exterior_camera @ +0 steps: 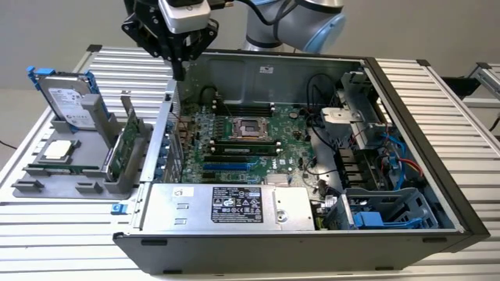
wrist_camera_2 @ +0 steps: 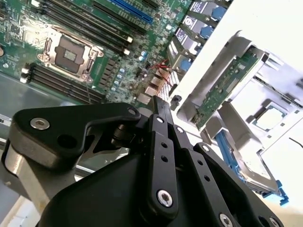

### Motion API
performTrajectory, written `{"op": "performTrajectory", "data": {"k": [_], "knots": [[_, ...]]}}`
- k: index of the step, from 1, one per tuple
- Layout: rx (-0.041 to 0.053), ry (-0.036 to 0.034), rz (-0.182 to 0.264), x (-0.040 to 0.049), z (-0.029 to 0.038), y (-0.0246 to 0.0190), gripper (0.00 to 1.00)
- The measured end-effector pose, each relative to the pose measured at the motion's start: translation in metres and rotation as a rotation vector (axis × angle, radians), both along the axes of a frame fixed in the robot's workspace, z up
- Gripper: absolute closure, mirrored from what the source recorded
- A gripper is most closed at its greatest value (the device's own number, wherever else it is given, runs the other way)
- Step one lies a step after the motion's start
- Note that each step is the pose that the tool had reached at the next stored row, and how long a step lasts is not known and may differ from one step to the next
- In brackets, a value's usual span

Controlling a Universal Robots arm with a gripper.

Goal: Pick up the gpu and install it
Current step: 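Reach for the gpu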

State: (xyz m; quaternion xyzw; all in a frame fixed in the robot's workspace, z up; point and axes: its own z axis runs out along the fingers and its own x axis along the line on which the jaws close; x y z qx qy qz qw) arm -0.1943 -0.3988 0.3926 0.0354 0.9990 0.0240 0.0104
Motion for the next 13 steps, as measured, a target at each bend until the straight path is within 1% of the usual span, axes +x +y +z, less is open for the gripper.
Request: {"op": "performTrajectory", "data": {"k": [13], "knots": [[0.0000,0.0000,0.000,-0.0221,0.0000,0.0000,1.00]]}}
